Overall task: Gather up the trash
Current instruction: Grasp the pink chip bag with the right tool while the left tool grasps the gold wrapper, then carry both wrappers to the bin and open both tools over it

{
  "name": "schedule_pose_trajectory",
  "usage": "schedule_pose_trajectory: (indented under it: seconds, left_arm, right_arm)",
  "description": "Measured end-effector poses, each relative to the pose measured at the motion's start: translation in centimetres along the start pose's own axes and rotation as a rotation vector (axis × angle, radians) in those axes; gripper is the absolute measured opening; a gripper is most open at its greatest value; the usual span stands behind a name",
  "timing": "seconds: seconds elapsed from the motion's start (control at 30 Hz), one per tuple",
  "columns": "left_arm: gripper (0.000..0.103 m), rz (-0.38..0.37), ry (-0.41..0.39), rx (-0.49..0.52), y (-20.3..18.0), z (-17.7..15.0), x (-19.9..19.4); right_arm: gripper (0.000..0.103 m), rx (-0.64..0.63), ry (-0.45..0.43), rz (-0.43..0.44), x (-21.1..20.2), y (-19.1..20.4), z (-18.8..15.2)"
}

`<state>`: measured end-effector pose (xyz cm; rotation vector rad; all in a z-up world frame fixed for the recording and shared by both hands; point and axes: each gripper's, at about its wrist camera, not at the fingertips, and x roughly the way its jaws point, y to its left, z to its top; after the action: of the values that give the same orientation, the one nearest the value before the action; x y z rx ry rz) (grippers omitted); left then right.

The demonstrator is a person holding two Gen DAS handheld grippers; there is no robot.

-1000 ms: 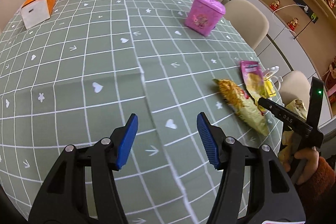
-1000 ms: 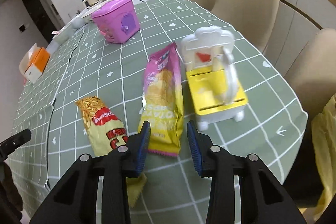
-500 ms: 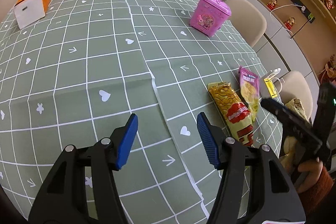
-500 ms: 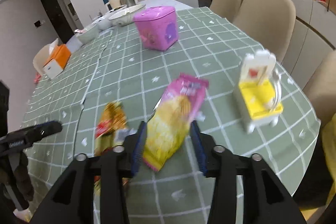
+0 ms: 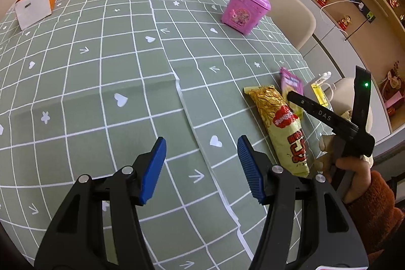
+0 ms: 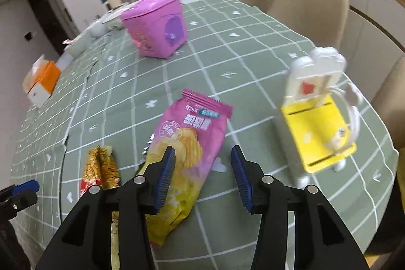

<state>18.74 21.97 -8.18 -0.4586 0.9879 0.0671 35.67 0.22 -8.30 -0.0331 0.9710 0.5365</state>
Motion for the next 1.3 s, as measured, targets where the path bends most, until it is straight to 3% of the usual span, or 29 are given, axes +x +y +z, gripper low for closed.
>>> schedule_pose_trajectory:
  seconds: [0.1,0.13,0.17,0.23,0.53,0.83,1.0,1.1,1.23,1.3]
  left_arm:
    - [0.056,-0.006,0.014,0.012,-0.7,-0.1,0.3]
    - [0.056,-0.011,0.017,0.019,-0.9,-0.1,0.3]
    - [0.056,-0.016,0.022,0.029,-1.3,-0.1,0.4]
    - [0.056,-0.032,0.027,0.041,-2.0,-0.1,0.6]
    - [0.059,-0.167,0.056,0.018,-6.6,0.9,2.6]
    - [0.059,-0.021,0.051,0.098,-10.9,1.4,5.7]
    - [0.058,-0.004,0.067,0.095,-11.3,1.3,6.2]
    - [0.049,0.003,0.071,0.111,-11.5,1.0,6.2]
    - [0.017,-0.014,0.088,0.106,-11.5,0.7,6.3]
    - [0.011,-0.029,0.068,0.117,-11.7,0.8,5.3]
  right_arm:
    - [0.041,-0.111,-0.006,-0.016,0.3,1.1,0.0]
    - [0.023,-0.13,0.002,-0.006,0.4,1.1,0.0]
    - [0.013,-0.13,0.013,0.011,0.2,1.2,0.0]
    - [0.008,-0.122,-0.005,0.015,-0.8,1.0,-0.2]
    - [0.008,0.0,-0.095,-0.053,-9.1,-2.6,-4.6]
    - [0.008,0.095,-0.106,-0.056,-12.7,-5.1,-7.5]
    - [0.008,0.101,-0.11,-0.049,-13.4,-5.3,-8.2]
    - [0.008,0.101,-0.11,-0.042,-13.5,-5.3,-8.4]
    - [0.008,0.079,-0.111,-0.036,-14.2,-4.8,-8.1]
    - [0.008,0.06,-0.123,-0.041,-15.0,-4.4,-7.8]
